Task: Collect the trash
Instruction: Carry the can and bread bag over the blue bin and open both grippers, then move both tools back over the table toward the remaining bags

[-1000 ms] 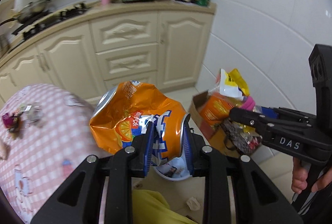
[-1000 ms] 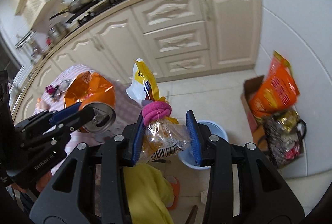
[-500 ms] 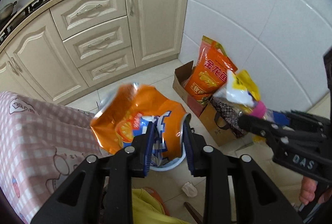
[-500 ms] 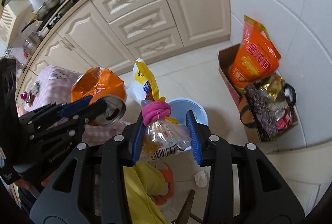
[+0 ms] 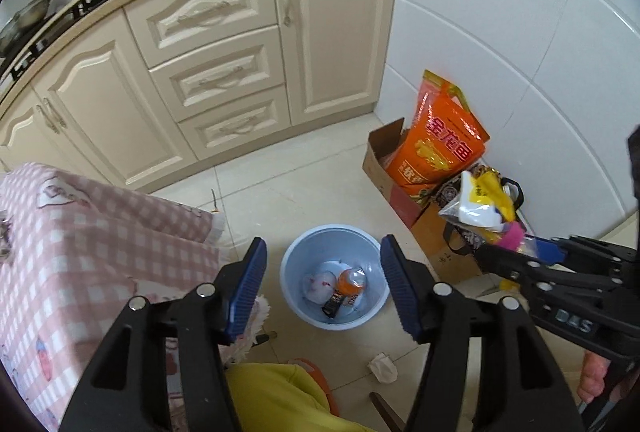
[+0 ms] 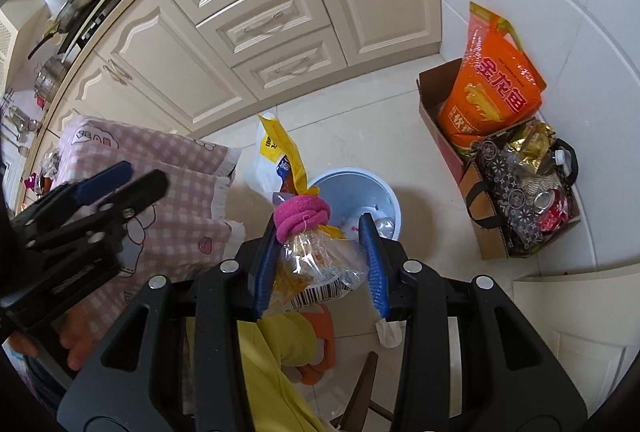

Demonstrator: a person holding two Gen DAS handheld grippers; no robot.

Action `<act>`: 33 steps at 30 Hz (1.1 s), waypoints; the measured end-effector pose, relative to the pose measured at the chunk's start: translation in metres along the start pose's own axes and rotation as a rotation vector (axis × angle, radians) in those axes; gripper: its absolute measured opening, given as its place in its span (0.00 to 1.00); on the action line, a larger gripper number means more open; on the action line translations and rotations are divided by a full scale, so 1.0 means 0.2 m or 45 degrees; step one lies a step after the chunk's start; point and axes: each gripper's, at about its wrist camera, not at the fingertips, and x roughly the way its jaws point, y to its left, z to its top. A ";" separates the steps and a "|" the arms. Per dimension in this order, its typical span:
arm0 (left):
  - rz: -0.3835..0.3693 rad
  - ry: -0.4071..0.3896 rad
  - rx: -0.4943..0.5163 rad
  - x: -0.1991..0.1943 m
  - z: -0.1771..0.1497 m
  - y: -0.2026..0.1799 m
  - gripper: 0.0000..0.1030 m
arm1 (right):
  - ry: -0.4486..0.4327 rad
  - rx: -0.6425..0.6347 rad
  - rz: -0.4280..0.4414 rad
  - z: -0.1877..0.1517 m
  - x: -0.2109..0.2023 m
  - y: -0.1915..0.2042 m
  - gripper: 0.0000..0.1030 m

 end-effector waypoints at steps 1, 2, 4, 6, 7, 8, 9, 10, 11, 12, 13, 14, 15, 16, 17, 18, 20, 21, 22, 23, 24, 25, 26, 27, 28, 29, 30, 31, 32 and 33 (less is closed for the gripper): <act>0.007 -0.010 -0.007 -0.03 -0.01 0.02 0.57 | 0.009 -0.005 -0.001 0.01 0.01 0.01 0.38; 0.012 -0.016 -0.012 -0.05 -0.01 0.03 0.57 | 0.025 -0.009 0.001 0.02 0.04 0.02 0.38; 0.021 -0.035 -0.024 -0.09 -0.02 0.05 0.57 | 0.045 -0.021 0.009 0.03 0.06 0.05 0.38; 0.029 -0.048 -0.036 -0.12 -0.02 0.08 0.57 | 0.060 -0.038 0.018 0.05 0.09 0.09 0.52; 0.037 -0.053 -0.046 -0.14 -0.03 0.10 0.57 | 0.068 -0.033 0.023 0.07 0.09 0.11 0.63; 0.042 -0.057 -0.057 -0.16 -0.03 0.11 0.57 | 0.068 -0.019 0.026 0.08 0.10 0.11 0.76; 0.045 -0.060 -0.065 -0.17 -0.03 0.13 0.58 | 0.055 0.004 0.032 0.09 0.09 0.11 0.76; 0.048 -0.063 -0.069 -0.18 -0.04 0.14 0.58 | 0.035 0.021 0.039 0.09 0.08 0.12 0.76; 0.052 -0.066 -0.073 -0.19 -0.04 0.15 0.59 | 0.027 0.023 0.041 0.10 0.07 0.12 0.76; 0.058 -0.067 -0.078 -0.20 -0.04 0.16 0.59 | 0.028 0.016 0.042 0.10 0.07 0.13 0.76; 0.062 -0.069 -0.085 -0.21 -0.05 0.17 0.59 | 0.031 0.005 0.043 0.10 0.07 0.14 0.76; 0.061 -0.070 -0.090 -0.21 -0.05 0.18 0.59 | 0.034 -0.003 0.040 0.10 0.07 0.16 0.76; 0.058 -0.073 -0.097 -0.22 -0.06 0.19 0.59 | 0.041 -0.014 0.035 0.09 0.07 0.17 0.76; 0.058 -0.076 -0.101 -0.22 -0.07 0.20 0.59 | 0.048 -0.022 0.031 0.08 0.08 0.18 0.76; 0.059 -0.080 -0.105 -0.23 -0.07 0.20 0.59 | 0.054 -0.028 0.030 0.07 0.07 0.20 0.76; 0.061 -0.084 -0.108 -0.24 -0.08 0.20 0.59 | 0.057 -0.034 0.030 0.06 0.07 0.21 0.76; 0.073 -0.091 -0.109 -0.26 -0.09 0.21 0.59 | 0.062 -0.050 0.030 0.05 0.06 0.24 0.76; 0.076 -0.097 -0.108 -0.27 -0.10 0.21 0.59 | 0.062 -0.058 0.029 0.04 0.05 0.26 0.76; 0.072 -0.104 -0.107 -0.29 -0.10 0.21 0.59 | 0.060 -0.067 0.029 0.03 0.04 0.27 0.76; 0.066 -0.111 -0.107 -0.30 -0.11 0.21 0.61 | 0.057 -0.076 0.030 0.02 0.03 0.29 0.76; 0.060 -0.120 -0.107 -0.32 -0.12 0.22 0.62 | 0.054 -0.083 0.033 0.02 0.02 0.31 0.76; 0.056 -0.132 -0.109 -0.34 -0.13 0.22 0.62 | 0.052 -0.089 0.036 0.01 0.01 0.32 0.76; 0.056 -0.143 -0.112 -0.36 -0.13 0.23 0.62 | 0.051 -0.097 0.040 0.01 0.00 0.34 0.76; 0.057 -0.150 -0.116 -0.38 -0.14 0.23 0.63 | 0.048 -0.108 0.042 0.00 -0.02 0.36 0.76; 0.059 -0.160 -0.124 -0.40 -0.15 0.24 0.63 | 0.042 -0.122 0.045 0.00 -0.03 0.39 0.76; 0.060 -0.169 -0.133 -0.42 -0.15 0.26 0.64 | 0.037 -0.135 0.047 0.00 -0.04 0.41 0.76; 0.063 -0.176 -0.143 -0.44 -0.16 0.27 0.64 | 0.032 -0.148 0.052 -0.01 -0.05 0.43 0.76; 0.071 -0.188 -0.158 -0.46 -0.18 0.29 0.65 | 0.026 -0.159 0.062 -0.02 -0.07 0.46 0.76; 0.077 -0.195 -0.166 -0.48 -0.19 0.31 0.65 | 0.021 -0.165 0.074 -0.02 -0.08 0.48 0.76; 0.084 -0.203 -0.174 -0.50 -0.20 0.32 0.66 | 0.017 -0.170 0.083 -0.03 -0.08 0.49 0.76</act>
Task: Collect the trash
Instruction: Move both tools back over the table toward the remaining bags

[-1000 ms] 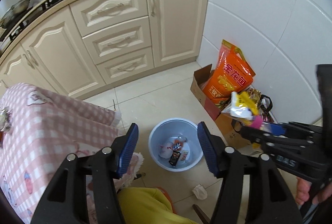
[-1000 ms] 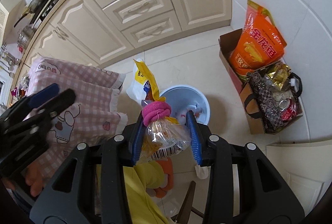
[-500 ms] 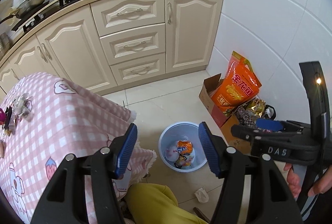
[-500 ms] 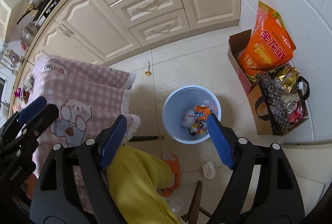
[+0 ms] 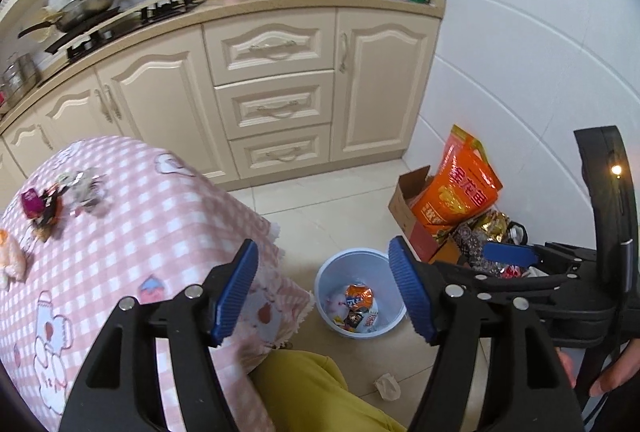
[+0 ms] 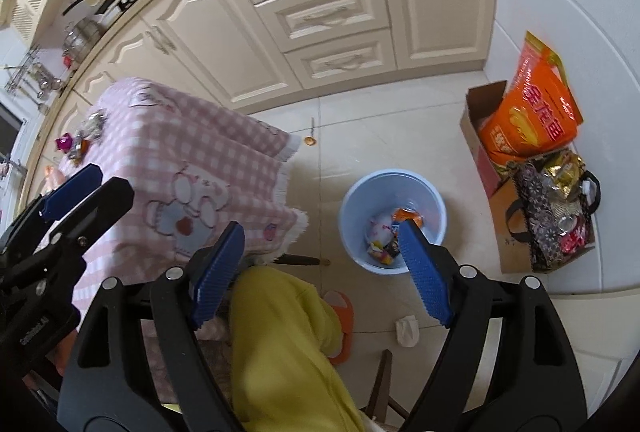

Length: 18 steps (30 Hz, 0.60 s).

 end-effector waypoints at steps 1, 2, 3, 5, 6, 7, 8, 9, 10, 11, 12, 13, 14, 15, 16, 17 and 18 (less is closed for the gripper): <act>0.007 -0.006 -0.007 -0.02 -0.01 0.02 0.66 | -0.006 -0.008 0.010 0.00 -0.01 0.03 0.76; 0.017 -0.015 -0.019 -0.04 -0.02 0.05 0.67 | -0.010 -0.014 0.013 -0.01 -0.01 0.06 0.76; 0.026 -0.023 -0.031 -0.06 -0.02 0.07 0.67 | -0.014 -0.023 0.017 -0.01 -0.02 0.09 0.76; 0.032 -0.040 -0.053 -0.10 -0.04 0.13 0.68 | -0.018 -0.056 0.026 -0.01 -0.02 0.15 0.76; 0.038 -0.050 -0.067 -0.13 -0.05 0.16 0.69 | -0.019 -0.073 0.029 -0.01 -0.02 0.19 0.76; 0.046 -0.059 -0.078 -0.15 -0.06 0.18 0.70 | -0.020 -0.089 0.032 -0.01 -0.02 0.23 0.76; 0.061 -0.072 -0.094 -0.18 -0.07 0.22 0.72 | -0.021 -0.101 0.036 -0.01 -0.03 0.25 0.76; 0.075 -0.081 -0.110 -0.20 -0.08 0.26 0.74 | -0.021 -0.116 0.041 -0.01 -0.03 0.29 0.76; 0.084 -0.086 -0.121 -0.22 -0.09 0.28 0.74 | -0.022 -0.133 0.048 0.00 -0.03 0.32 0.76; 0.097 -0.091 -0.136 -0.23 -0.10 0.32 0.76 | -0.022 -0.148 0.054 0.00 -0.03 0.36 0.76; 0.112 -0.095 -0.151 -0.25 -0.11 0.36 0.79 | -0.023 -0.162 0.059 0.00 -0.03 0.39 0.76; 0.134 -0.103 -0.167 -0.28 -0.13 0.41 0.80 | -0.023 -0.178 0.064 0.00 -0.02 0.42 0.76; 0.145 -0.109 -0.172 -0.29 -0.13 0.43 0.81 | -0.022 -0.192 0.068 0.00 -0.02 0.45 0.76; 0.161 -0.119 -0.178 -0.31 -0.15 0.46 0.82 | -0.020 -0.206 0.070 0.00 -0.01 0.48 0.77; 0.176 -0.129 -0.192 -0.34 -0.17 0.51 0.82 | -0.018 -0.222 0.071 0.00 0.00 0.52 0.77; 0.184 -0.134 -0.206 -0.35 -0.18 0.54 0.83 | -0.017 -0.229 0.072 0.00 0.00 0.55 0.77; 0.190 -0.138 -0.223 -0.37 -0.20 0.58 0.84 | -0.015 -0.238 0.077 0.00 0.01 0.58 0.77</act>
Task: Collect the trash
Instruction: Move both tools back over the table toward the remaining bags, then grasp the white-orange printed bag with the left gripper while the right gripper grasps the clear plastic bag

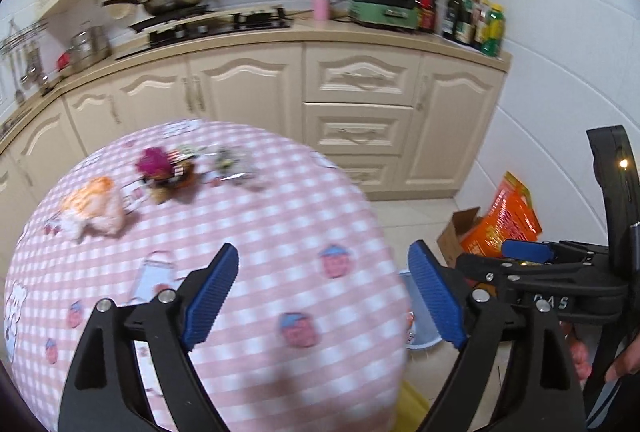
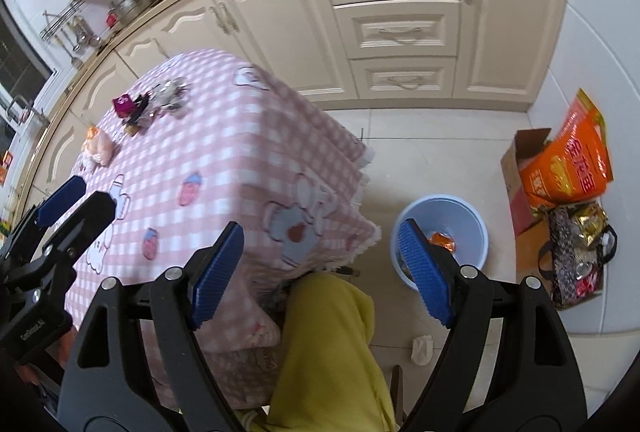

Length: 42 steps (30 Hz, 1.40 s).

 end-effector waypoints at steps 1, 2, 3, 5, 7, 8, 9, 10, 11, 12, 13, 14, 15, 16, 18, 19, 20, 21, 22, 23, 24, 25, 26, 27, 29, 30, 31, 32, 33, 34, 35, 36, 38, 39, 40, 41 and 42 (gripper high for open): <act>0.008 -0.002 -0.023 -0.02 -0.01 0.06 0.84 | 0.003 -0.006 0.005 0.00 0.01 0.02 0.78; 0.015 -0.003 -0.035 -0.03 -0.01 0.09 0.84 | 0.008 -0.021 0.014 0.01 0.02 0.06 0.78; 0.030 -0.006 -0.052 -0.04 -0.02 0.14 0.85 | 0.011 -0.039 0.015 0.02 0.03 0.10 0.78; 0.058 -0.009 -0.080 -0.06 -0.03 0.22 0.85 | 0.016 -0.066 0.020 0.03 0.04 0.16 0.78; 0.079 -0.011 -0.110 -0.08 -0.04 0.29 0.86 | 0.025 -0.091 0.029 0.04 0.06 0.22 0.79; 0.086 -0.011 -0.122 -0.08 -0.05 0.32 0.86 | 0.030 -0.109 0.037 0.05 0.08 0.27 0.79; 0.095 -0.011 -0.137 -0.09 -0.05 0.35 0.86 | 0.033 -0.121 0.039 0.05 0.09 0.29 0.79; 0.107 -0.010 -0.156 -0.09 -0.06 0.40 0.86 | 0.037 -0.136 0.042 0.06 0.10 0.33 0.79; 0.115 -0.009 -0.172 -0.10 -0.06 0.43 0.86 | 0.041 -0.148 0.045 0.07 0.11 0.35 0.79; 0.123 -0.008 -0.191 -0.10 -0.06 0.48 0.86 | 0.048 -0.163 0.050 0.07 0.12 0.38 0.79; 0.129 -0.006 -0.206 -0.10 -0.06 0.52 0.86 | 0.055 -0.178 0.055 0.08 0.14 0.42 0.79; 0.135 -0.005 -0.219 -0.10 -0.05 0.55 0.86 | 0.060 -0.188 0.058 0.09 0.15 0.44 0.80; 0.139 -0.005 -0.231 -0.10 -0.05 0.57 0.86 | 0.064 -0.196 0.061 0.10 0.16 0.46 0.80; 0.144 -0.007 -0.248 -0.10 -0.05 0.61 0.86 | 0.069 -0.207 0.067 0.12 0.17 0.50 0.80; 0.153 -0.009 -0.285 -0.09 -0.03 0.69 0.87 | 0.080 -0.223 0.083 0.15 0.19 0.54 0.80; 0.152 -0.008 -0.300 -0.08 -0.02 0.72 0.87 | 0.085 -0.229 0.089 0.16 0.20 0.56 0.80; 0.150 -0.004 -0.322 -0.07 -0.01 0.76 0.87 | 0.091 -0.235 0.096 0.18 0.22 0.59 0.80; 0.147 -0.001 -0.339 -0.06 0.00 0.79 0.87 | 0.096 -0.239 0.101 0.21 0.23 0.61 0.80; 0.144 0.005 -0.358 -0.04 0.02 0.82 0.87 | 0.100 -0.245 0.106 0.23 0.24 0.63 0.80; 0.141 0.013 -0.379 -0.02 0.03 0.86 0.87 | 0.101 -0.253 0.109 0.25 0.25 0.66 0.80; 0.142 0.017 -0.394 0.00 0.04 0.89 0.87 | 0.100 -0.261 0.107 0.27 0.26 0.68 0.80; 0.148 0.021 -0.413 0.02 0.06 0.93 0.87 | 0.097 -0.268 0.105 0.28 0.27 0.69 0.81; 0.160 0.031 -0.441 0.05 0.07 0.96 0.87 | 0.092 -0.278 0.102 0.31 0.29 0.72 0.81; 0.168 0.047 -0.473 0.08 0.09 1.00 0.87 | 0.090 -0.285 0.097 0.34 0.30 0.74 0.81; 0.150 0.063 -0.515 0.13 0.12 1.06 0.87 | 0.095 -0.297 0.085 0.40 0.34 0.77 0.81; 0.139 0.070 -0.535 0.16 0.13 1.10 0.87 | 0.100 -0.301 0.084 0.42 0.36 0.79 0.81; 0.135 0.082 -0.568 0.18 0.15 1.13 0.87 | 0.107 -0.306 0.079 0.45 0.38 0.80 0.81; 0.134 0.085 -0.596 0.21 0.16 1.16 0.87 | 0.112 -0.309 0.074 0.47 0.39 0.81 0.81; 0.127 0.080 -0.628 0.23 0.18 1.19 0.87 | 0.115 -0.311 0.071 0.49 0.41 0.82 0.81; 0.122 0.079 -0.648 0.25 0.18 1.21 0.87 | 0.118 -0.313 0.071 0.51 0.43 0.82 0.81; 0.117 0.083 -0.675 0.27 0.20 1.24 0.87 | 0.127 -0.315 0.072 0.54 0.46 0.83 0.81; 0.112 0.089 -0.709 0.30 0.21 1.27 0.87 | 0.132 -0.313 0.069 0.56 0.47 0.83 0.81; 0.107 0.099 -0.757 0.34 0.22 1.30 0.87 | 0.140 -0.303 0.055 0.61 0.53 0.85 0.81; 0.112 0.107 -0.779 0.37 0.23 1.32 0.87 | 0.148 -0.300 0.051 0.63 0.56 0.85 0.81; 0.128 0.126 -0.806 0.40 0.23 1.34 0.87 | 0.163 -0.297 0.046 0.66 0.60 0.86 0.81; 0.145 0.143 -0.822 0.43 0.22 1.36 0.87 | 0.174 -0.295 0.044 0.68 0.63 0.87 0.81; 0.167 0.157 -0.821 0.45 0.21 1.37 0.86 | 0.189 -0.294 0.040 0.69 0.66 0.88 0.81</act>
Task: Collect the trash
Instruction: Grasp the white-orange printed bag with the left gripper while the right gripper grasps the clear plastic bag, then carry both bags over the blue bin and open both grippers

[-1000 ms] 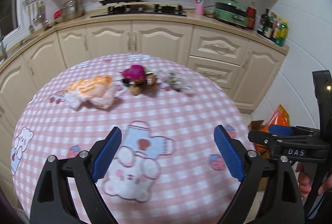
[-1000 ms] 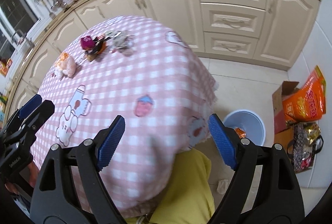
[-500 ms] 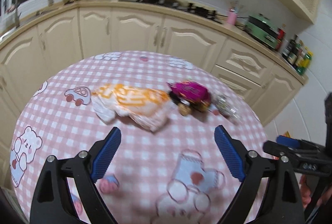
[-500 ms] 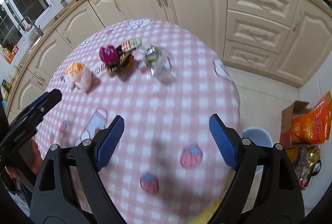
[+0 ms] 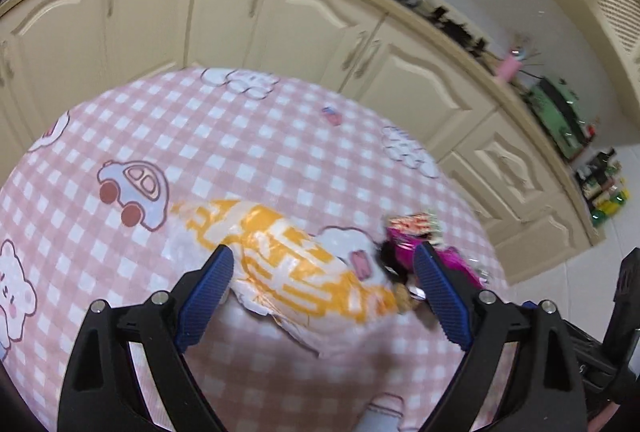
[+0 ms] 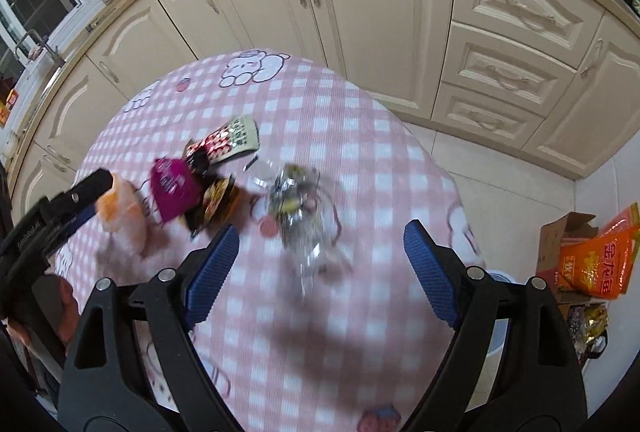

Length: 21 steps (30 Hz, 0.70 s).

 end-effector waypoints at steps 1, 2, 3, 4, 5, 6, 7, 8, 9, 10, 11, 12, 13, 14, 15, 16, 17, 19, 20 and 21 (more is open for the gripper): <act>0.017 0.005 0.016 0.02 0.00 0.00 0.86 | 0.017 -0.004 -0.003 0.02 0.04 0.00 0.81; 0.036 0.007 0.047 0.03 0.00 0.00 0.81 | 0.030 -0.007 -0.003 0.03 0.06 0.01 0.81; 0.102 0.004 0.102 0.04 0.00 -0.01 0.55 | 0.047 -0.007 -0.002 0.04 0.09 0.01 0.81; 0.164 -0.005 0.137 0.05 -0.01 -0.01 0.51 | 0.068 -0.002 0.008 0.04 0.13 0.01 0.81; 0.168 -0.014 0.168 0.04 -0.01 -0.01 0.49 | 0.086 0.002 0.021 0.04 0.16 0.01 0.81; 0.156 -0.018 0.179 0.03 -0.02 -0.01 0.43 | 0.091 -0.007 0.017 0.04 0.17 0.01 0.73; 0.153 -0.025 0.186 0.02 -0.02 -0.01 0.39 | 0.063 -0.038 -0.011 0.03 0.16 0.02 0.62; 0.152 -0.032 0.201 0.00 -0.02 -0.02 0.32 | 0.046 -0.069 -0.039 0.02 0.15 0.03 0.34; 0.153 -0.043 0.222 -0.02 -0.03 -0.03 0.31 | 0.050 -0.069 -0.038 0.01 0.14 0.02 0.31; 0.156 -0.053 0.233 -0.04 -0.04 -0.04 0.31 | 0.058 -0.036 0.011 0.00 0.13 0.00 0.31; 0.156 -0.058 0.242 -0.06 -0.05 -0.04 0.30 | 0.066 -0.018 0.049 0.00 0.12 -0.02 0.29; 0.153 -0.061 0.252 -0.07 -0.06 -0.05 0.29 | 0.067 -0.012 0.066 -0.01 0.10 -0.03 0.29; 0.151 -0.063 0.268 -0.09 -0.08 -0.07 0.29 | 0.056 -0.011 0.063 -0.02 0.09 -0.04 0.28; 0.151 -0.069 0.283 -0.11 -0.09 -0.08 0.29 | 0.033 -0.012 0.053 -0.04 0.05 -0.05 0.24; 0.149 -0.080 0.299 -0.13 -0.11 -0.10 0.29 | 0.024 -0.010 0.052 -0.06 0.02 -0.07 0.24; 0.149 -0.092 0.312 -0.15 -0.12 -0.11 0.29 | 0.019 -0.004 0.060 -0.07 0.00 -0.08 0.24; 0.149 -0.100 0.322 -0.17 -0.13 -0.13 0.29 | 0.013 0.007 0.073 -0.09 -0.03 -0.10 0.24; 0.145 -0.117 0.353 -0.22 -0.16 -0.17 0.29 | -0.003 0.013 0.079 -0.12 -0.08 -0.12 0.24; 0.144 -0.128 0.368 -0.24 -0.18 -0.20 0.29 | -0.019 0.013 0.081 -0.15 -0.13 -0.14 0.24; 0.143 -0.136 0.379 -0.26 -0.19 -0.22 0.29 | -0.029 0.014 0.084 -0.17 -0.15 -0.15 0.24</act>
